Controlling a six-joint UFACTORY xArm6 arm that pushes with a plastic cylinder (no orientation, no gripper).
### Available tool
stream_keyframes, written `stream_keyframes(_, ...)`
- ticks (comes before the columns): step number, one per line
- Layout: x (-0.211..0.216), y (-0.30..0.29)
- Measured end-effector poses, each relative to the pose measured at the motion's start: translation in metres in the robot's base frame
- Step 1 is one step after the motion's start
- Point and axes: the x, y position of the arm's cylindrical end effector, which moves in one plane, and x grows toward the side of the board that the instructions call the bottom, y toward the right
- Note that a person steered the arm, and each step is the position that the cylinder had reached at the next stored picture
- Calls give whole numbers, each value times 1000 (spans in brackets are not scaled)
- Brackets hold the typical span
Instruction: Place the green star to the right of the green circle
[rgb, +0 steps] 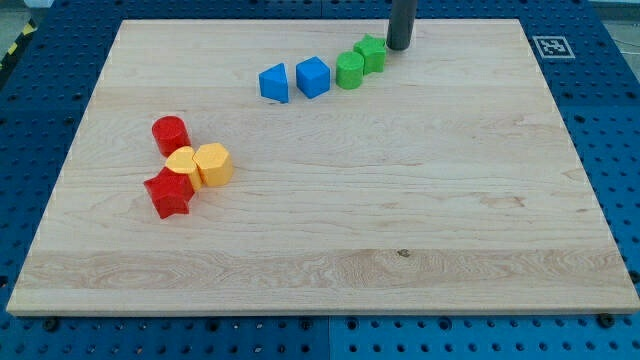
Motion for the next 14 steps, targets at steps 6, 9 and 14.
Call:
stream_keyframes(6,31,-40)
stream_keyframes(9,40,0)
stream_keyframes(14,32,-172)
